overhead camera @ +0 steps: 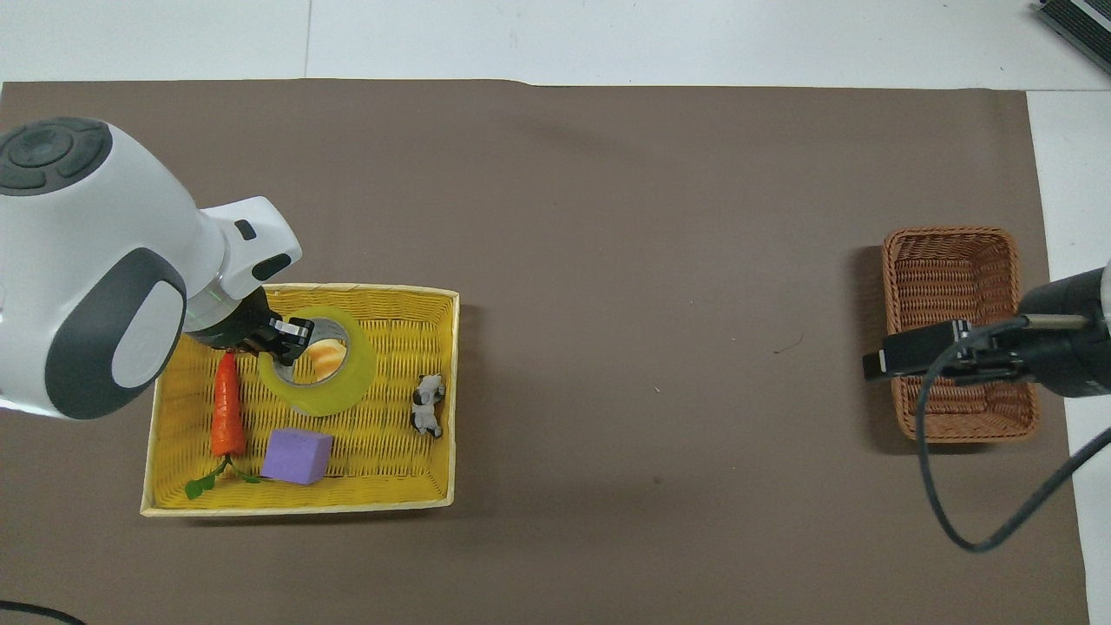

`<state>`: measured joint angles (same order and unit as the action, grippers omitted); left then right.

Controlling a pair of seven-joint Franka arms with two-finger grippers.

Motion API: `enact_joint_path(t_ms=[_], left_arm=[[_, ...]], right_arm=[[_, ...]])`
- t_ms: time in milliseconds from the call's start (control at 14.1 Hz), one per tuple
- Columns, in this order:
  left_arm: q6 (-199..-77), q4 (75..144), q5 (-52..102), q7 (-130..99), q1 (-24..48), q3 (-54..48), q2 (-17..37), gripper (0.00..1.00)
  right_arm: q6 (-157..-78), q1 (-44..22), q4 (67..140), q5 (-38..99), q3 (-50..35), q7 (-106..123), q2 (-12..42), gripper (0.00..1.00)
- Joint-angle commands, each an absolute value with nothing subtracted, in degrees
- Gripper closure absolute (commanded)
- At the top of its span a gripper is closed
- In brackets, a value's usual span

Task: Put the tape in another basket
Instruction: 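Carry the tape with the left gripper while the right gripper reaches toward it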

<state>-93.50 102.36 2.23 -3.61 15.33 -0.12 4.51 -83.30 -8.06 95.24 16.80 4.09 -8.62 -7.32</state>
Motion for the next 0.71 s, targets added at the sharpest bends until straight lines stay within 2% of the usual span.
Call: enact_joint_path(t_ms=[0,498,641], left_arm=[[-94.65,100.2,5.26,-9.47,16.78,-0.7,5.27,1.0],[-105.46,98.62,13.43,-25.82,26.79,-1.05,6.68,1.0],[-106.44,94.5,17.03,-29.25,27.6,-1.05,8.78,1.0]], right_arm=[[-89.54,-11.06,100.19,20.82,4.04,-13.52,-9.58,0.0],[-100.54,-17.66,107.04,31.37,4.04,-23.56,-9.49,0.0],[-103.52,-19.59,109.15,32.78,3.96,-22.68,-9.41,0.0]])
